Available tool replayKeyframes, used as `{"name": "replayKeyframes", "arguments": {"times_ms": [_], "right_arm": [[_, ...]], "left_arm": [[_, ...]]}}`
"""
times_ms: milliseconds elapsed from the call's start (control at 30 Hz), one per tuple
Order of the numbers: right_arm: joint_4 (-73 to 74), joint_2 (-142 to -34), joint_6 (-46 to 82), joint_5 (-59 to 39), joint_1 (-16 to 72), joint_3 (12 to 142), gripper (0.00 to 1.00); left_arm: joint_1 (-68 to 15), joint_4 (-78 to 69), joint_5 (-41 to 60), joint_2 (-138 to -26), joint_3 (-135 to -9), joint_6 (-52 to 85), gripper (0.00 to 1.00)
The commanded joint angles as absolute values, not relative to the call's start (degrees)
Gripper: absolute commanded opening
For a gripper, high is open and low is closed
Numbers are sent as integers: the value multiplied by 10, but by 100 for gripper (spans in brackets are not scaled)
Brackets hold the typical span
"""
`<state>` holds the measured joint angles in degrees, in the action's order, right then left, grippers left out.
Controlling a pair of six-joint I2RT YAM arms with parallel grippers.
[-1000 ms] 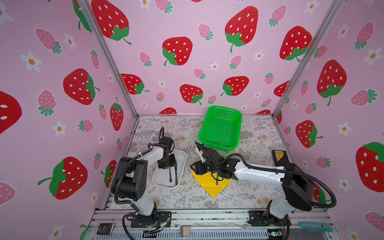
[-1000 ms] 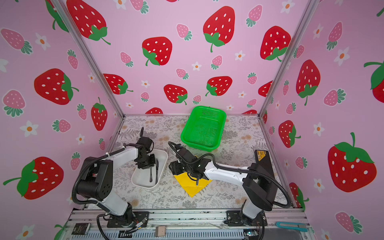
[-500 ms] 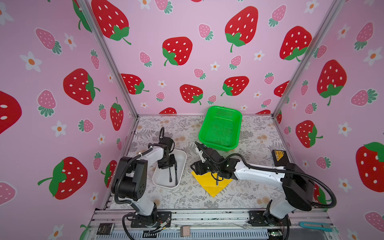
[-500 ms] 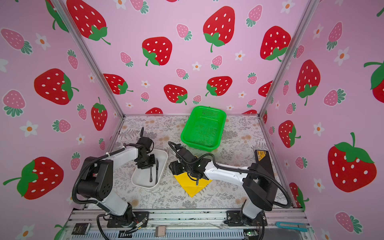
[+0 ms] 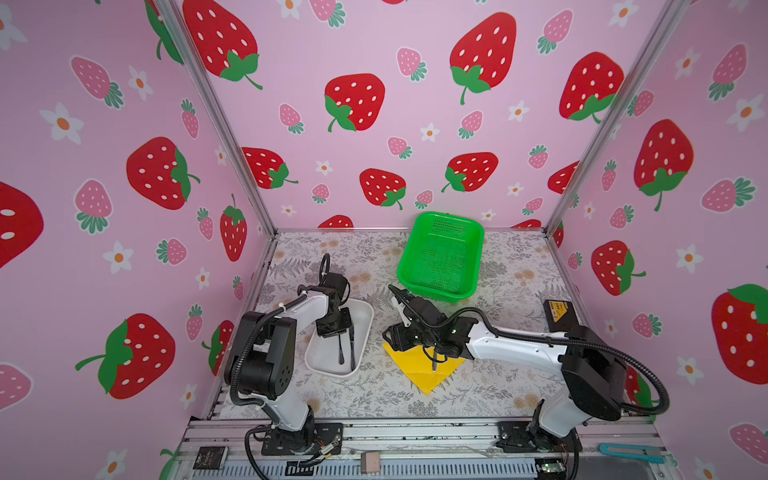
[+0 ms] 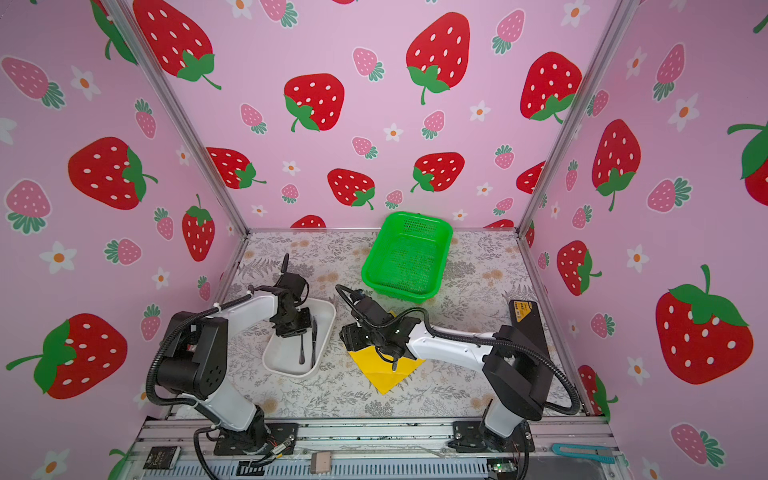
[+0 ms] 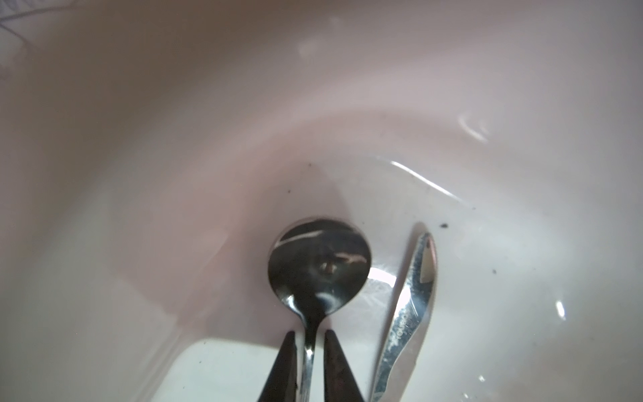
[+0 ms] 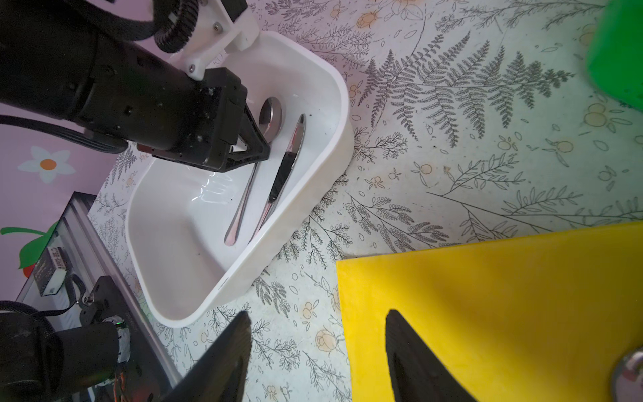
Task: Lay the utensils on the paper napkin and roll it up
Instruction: 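Close the left gripper on the spoon handle in the tray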
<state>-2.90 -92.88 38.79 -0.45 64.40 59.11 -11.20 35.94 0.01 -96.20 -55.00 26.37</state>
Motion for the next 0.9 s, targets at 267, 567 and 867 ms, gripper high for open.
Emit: {"name": "replayKeyframes", "arguments": {"times_ms": [267,567,867], "right_arm": [[-45,-937,384,9,648,605,63],[-48,-941,380,17,648,612,63],[-53,-932,385,25,648,603,63]], "left_arm": [[-118,454,39,-982,-549,256,14],[-118,458,42,-987,-547,256,15],[-122,452,37,-991,-544,259,11]]}}
